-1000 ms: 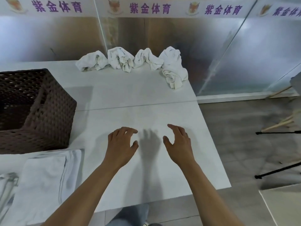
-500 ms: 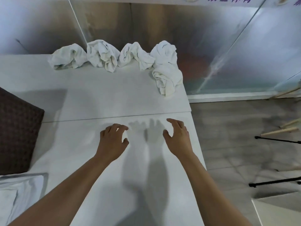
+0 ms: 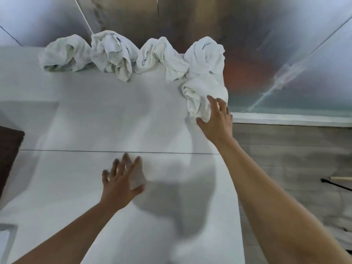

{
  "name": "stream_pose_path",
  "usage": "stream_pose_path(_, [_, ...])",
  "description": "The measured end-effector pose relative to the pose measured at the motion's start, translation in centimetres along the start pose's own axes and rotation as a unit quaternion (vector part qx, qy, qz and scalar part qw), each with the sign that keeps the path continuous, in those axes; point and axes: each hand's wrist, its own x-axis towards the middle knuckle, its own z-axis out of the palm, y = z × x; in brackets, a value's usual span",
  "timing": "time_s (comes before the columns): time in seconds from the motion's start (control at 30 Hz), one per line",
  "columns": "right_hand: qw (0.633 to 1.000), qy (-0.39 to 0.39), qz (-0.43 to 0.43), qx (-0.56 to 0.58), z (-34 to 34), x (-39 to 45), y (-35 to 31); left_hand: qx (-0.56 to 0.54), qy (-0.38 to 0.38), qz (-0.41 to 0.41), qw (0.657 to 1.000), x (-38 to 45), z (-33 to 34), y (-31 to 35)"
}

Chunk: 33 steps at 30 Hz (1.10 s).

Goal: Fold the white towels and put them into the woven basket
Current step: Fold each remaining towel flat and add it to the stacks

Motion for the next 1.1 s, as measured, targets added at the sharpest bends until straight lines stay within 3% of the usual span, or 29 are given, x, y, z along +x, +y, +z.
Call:
stream_pose_path(0.2, [0.996, -0.090, 0.022, -0.018, 2.1, 5.5, 0.0, -0.022, -0.007, -0.006, 1.000, 0.0, 0.1, 0.0])
stream_pose_path(0.4, [0.998, -0.061, 0.022, 0.004, 2.7, 4.7, -0.7, -0.039, -0.011, 0.000, 0.999, -0.1, 0.3, -0.1])
stream_pose_path(0.6, [0.996, -0.075, -0.008, 0.057, 4.5, -5.8, -2.2, -0.019, -0.025, -0.002, 1.000, -0.1, 0.2, -0.1])
stream_pose_path(0.83, [0.991, -0.090, 0.023, 0.092, 6.5, -18.3, -4.0, 0.015, -0.066, -0.002, 0.998, 0.3, -1.2, 0.0])
stream_pose_path(0.97, [0.982, -0.119, 0.056, 0.135, 6.6, -21.3, -5.1, -0.107, -0.056, -0.012, 0.993, -0.3, -3.2, 0.6])
stream_pose_path(1.1, [0.962, -0.122, 0.118, 0.215, 6.0, -22.4, -5.8, -0.210, -0.071, 0.048, 0.974, -5.1, -3.1, 2.6])
